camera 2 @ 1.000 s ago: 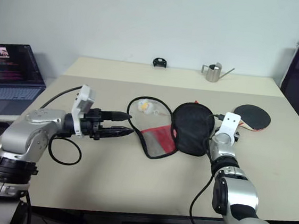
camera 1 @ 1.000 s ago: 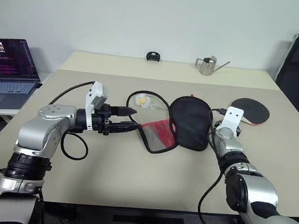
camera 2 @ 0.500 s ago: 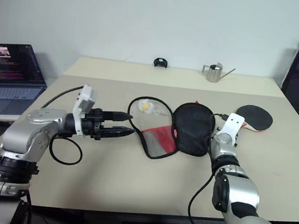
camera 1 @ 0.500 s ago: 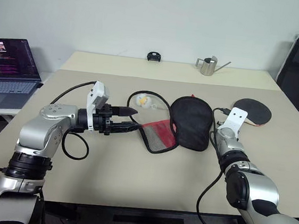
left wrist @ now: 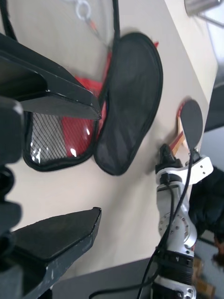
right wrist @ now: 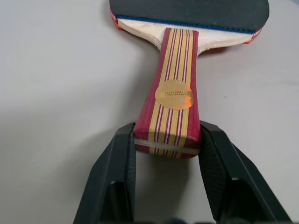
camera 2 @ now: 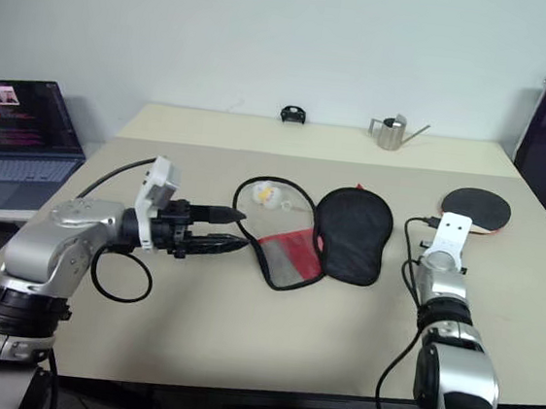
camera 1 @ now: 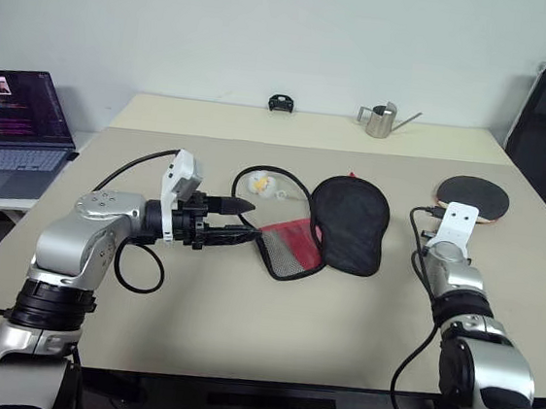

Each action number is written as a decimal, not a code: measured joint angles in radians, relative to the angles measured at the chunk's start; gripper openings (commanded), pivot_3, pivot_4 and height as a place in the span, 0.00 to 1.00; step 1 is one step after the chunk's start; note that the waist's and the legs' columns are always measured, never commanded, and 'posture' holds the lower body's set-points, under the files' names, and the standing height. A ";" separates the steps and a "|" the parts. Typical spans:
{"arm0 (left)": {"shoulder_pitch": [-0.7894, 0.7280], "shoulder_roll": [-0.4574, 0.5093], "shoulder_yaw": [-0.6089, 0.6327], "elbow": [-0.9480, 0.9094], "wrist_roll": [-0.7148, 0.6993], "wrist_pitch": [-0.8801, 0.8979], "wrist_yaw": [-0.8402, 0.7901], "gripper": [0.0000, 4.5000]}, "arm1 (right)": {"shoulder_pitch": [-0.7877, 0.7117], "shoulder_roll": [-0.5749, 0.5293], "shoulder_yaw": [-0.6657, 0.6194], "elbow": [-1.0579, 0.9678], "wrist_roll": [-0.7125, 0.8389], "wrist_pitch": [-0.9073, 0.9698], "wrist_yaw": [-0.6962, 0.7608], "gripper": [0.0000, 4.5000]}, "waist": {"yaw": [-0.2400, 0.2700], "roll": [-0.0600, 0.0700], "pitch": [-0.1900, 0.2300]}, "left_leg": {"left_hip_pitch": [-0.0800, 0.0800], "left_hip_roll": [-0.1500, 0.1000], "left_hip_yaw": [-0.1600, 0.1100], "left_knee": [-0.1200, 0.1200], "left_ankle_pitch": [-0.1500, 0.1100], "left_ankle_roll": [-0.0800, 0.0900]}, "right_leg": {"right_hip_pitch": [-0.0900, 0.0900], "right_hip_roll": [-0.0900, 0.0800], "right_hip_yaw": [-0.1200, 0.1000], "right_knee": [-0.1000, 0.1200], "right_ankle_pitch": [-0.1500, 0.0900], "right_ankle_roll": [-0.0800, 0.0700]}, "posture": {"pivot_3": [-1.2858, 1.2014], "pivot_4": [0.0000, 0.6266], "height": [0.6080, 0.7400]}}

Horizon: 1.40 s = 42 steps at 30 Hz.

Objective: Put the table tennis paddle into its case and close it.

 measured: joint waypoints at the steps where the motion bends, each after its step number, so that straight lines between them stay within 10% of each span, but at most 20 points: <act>1: 0.000 0.000 -0.004 -0.002 0.000 0.008 -0.006 0.73 | 0.046 -0.020 0.006 -0.107 0.016 0.081 0.050 0.33 | 0.000 0.000 0.000 | 0.000 0.000 0.000 0.000 -0.001 0.003 | 0.000 0.000 0.000 0.000 0.000 0.000 | 0.52 0.24 1.00; 18: -0.030 -0.031 -0.069 -0.032 -0.022 0.033 -0.065 0.73 | 0.643 -0.023 -0.052 -1.345 0.215 0.985 0.251 0.33 | 0.013 0.001 0.000 | 0.000 0.001 -0.002 0.000 -0.002 0.004 | 0.000 0.002 0.000 0.001 0.000 0.000 | 0.52 0.24 1.00; 25: -0.053 -0.040 -0.076 -0.020 -0.020 0.030 -0.085 0.73 | 0.685 0.013 -0.108 -1.415 0.215 1.050 0.279 0.33 | 0.021 0.000 0.000 | 0.003 0.000 -0.002 0.001 -0.002 0.004 | 0.002 0.002 0.000 0.001 0.000 0.000 | 0.52 0.24 1.00; 34: -0.059 -0.047 -0.088 -0.018 -0.018 0.029 -0.086 0.73 | 0.665 0.077 -0.157 -1.417 0.210 1.056 0.294 0.99 | 0.022 0.000 0.000 | 0.002 0.000 -0.002 0.001 -0.002 0.004 | 0.002 0.002 0.000 0.001 0.000 0.000 | 0.52 0.24 1.00; 42: -0.057 -0.046 -0.087 -0.018 -0.018 0.028 -0.084 0.73 | 0.591 0.090 -0.122 -1.389 0.158 1.018 0.263 0.99 | 0.021 0.000 0.000 | 0.002 0.000 -0.001 0.001 -0.002 0.004 | 0.001 0.002 0.000 0.002 0.000 0.000 | 0.52 0.24 1.00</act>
